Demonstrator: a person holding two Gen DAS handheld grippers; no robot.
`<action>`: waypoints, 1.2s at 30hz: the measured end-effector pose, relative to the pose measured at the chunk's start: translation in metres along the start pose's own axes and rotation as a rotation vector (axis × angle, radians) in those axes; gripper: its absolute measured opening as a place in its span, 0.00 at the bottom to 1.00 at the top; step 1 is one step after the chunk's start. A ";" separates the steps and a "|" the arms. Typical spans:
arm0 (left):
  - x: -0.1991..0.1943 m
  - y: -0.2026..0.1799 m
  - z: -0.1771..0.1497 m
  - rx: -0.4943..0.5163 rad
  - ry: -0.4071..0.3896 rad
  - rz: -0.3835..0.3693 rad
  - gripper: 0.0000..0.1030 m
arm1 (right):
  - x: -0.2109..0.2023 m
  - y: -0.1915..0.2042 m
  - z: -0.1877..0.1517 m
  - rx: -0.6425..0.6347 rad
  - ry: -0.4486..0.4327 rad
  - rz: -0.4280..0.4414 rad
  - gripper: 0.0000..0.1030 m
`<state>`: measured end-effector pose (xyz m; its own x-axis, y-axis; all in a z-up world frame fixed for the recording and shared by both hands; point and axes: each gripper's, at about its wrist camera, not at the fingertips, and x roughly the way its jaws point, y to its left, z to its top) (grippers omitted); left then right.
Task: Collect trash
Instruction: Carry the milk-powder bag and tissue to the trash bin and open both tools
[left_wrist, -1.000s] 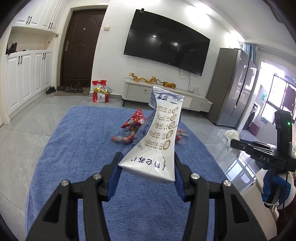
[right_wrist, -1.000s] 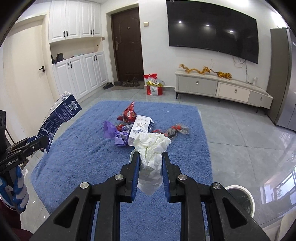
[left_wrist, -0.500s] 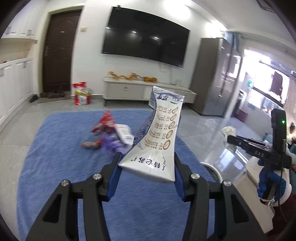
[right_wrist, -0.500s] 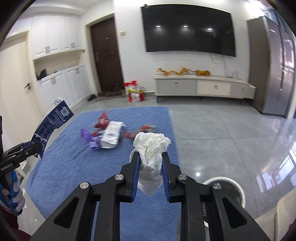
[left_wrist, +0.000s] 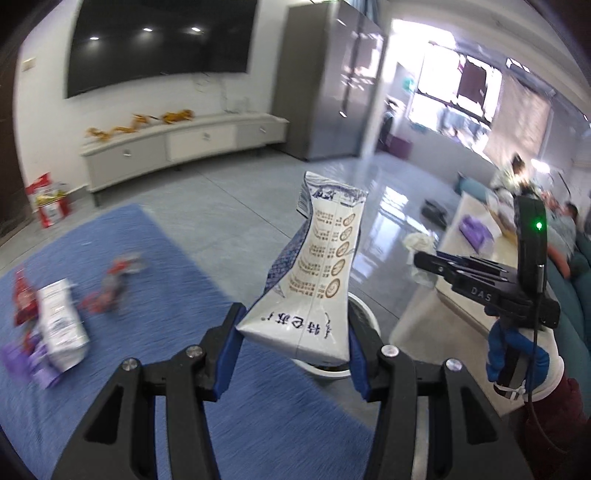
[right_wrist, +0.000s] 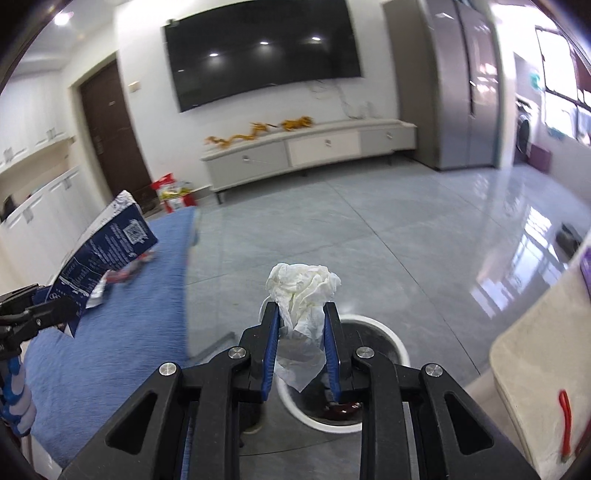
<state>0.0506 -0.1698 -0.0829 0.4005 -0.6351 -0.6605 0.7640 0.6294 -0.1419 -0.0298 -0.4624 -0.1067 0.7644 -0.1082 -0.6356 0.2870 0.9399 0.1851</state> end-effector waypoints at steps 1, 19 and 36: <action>0.010 -0.005 0.003 0.009 0.015 -0.012 0.47 | 0.004 -0.010 -0.002 0.019 0.007 -0.008 0.23; 0.165 -0.050 0.023 0.084 0.221 -0.046 0.47 | 0.088 -0.076 -0.025 0.166 0.145 -0.039 0.25; 0.223 -0.040 0.032 0.003 0.310 -0.061 0.47 | 0.130 -0.077 -0.035 0.171 0.213 -0.035 0.26</action>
<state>0.1254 -0.3510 -0.2016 0.1806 -0.5045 -0.8443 0.7837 0.5925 -0.1864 0.0273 -0.5374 -0.2296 0.6189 -0.0517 -0.7837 0.4181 0.8664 0.2731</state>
